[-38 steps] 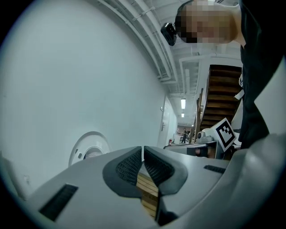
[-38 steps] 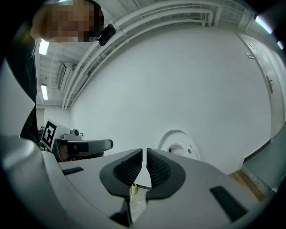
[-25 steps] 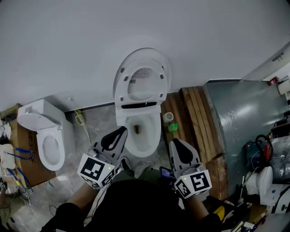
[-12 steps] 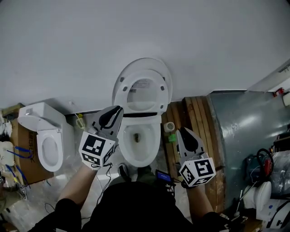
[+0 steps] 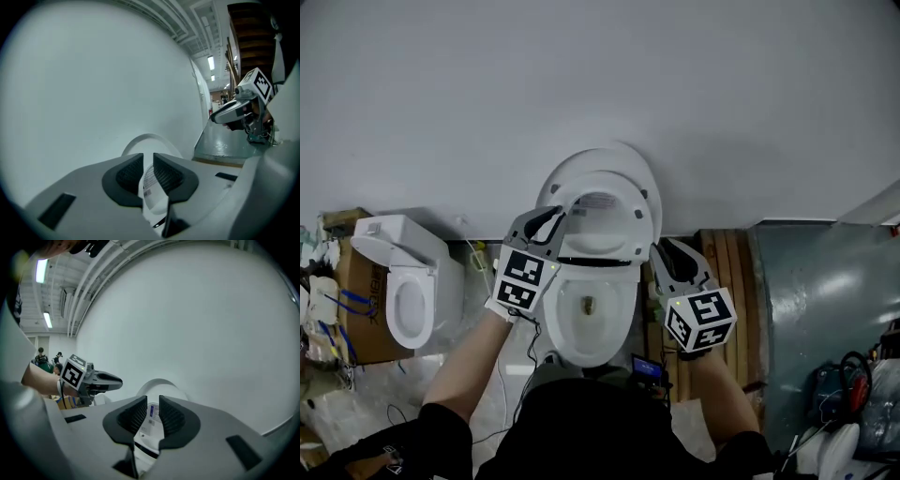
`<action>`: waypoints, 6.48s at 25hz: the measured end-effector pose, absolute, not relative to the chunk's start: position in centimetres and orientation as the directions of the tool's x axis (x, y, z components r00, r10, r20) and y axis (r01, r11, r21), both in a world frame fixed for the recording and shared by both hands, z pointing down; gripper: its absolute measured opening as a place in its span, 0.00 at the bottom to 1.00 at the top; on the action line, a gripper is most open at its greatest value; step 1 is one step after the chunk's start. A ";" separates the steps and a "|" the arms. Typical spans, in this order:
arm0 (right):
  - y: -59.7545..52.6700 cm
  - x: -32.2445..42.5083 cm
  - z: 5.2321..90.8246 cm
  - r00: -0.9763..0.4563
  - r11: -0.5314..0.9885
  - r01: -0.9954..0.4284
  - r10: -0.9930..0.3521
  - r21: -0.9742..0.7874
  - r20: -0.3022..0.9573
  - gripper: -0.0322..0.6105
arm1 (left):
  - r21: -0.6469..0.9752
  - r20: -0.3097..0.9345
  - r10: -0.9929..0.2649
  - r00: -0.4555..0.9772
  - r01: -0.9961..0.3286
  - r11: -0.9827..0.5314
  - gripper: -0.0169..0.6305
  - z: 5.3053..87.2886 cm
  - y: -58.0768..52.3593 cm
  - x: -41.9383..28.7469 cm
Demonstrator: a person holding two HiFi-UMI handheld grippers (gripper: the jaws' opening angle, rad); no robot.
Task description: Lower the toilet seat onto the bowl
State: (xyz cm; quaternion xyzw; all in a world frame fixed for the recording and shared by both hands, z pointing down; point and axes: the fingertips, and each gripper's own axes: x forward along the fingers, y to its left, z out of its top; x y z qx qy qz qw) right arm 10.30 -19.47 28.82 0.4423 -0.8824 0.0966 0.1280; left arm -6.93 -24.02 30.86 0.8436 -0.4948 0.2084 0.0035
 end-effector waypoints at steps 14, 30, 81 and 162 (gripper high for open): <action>-22.8 10.8 30.4 -0.679 0.645 -0.733 -0.677 -0.214 0.284 0.26 | -0.207 0.566 -0.761 0.317 -0.839 -0.504 0.30 40.2 -38.1 -4.3; -25.3 12.6 32.7 -0.674 0.618 -0.739 -0.679 -0.270 0.292 0.25 | -0.166 0.574 -0.755 0.317 -0.858 -0.487 0.37 42.1 -38.9 -4.1; -22.5 5.4 44.3 -0.717 0.832 -0.551 -0.432 -0.064 0.547 0.44 | -0.161 0.559 -0.755 0.345 -0.847 -0.506 0.38 41.9 -20.8 -2.5; 5.1 8.5 65.7 -0.845 -0.333 -0.336 -0.307 -0.881 0.438 0.37 | 0.731 0.631 -0.440 0.639 -0.680 0.060 0.36 63.3 8.0 -8.8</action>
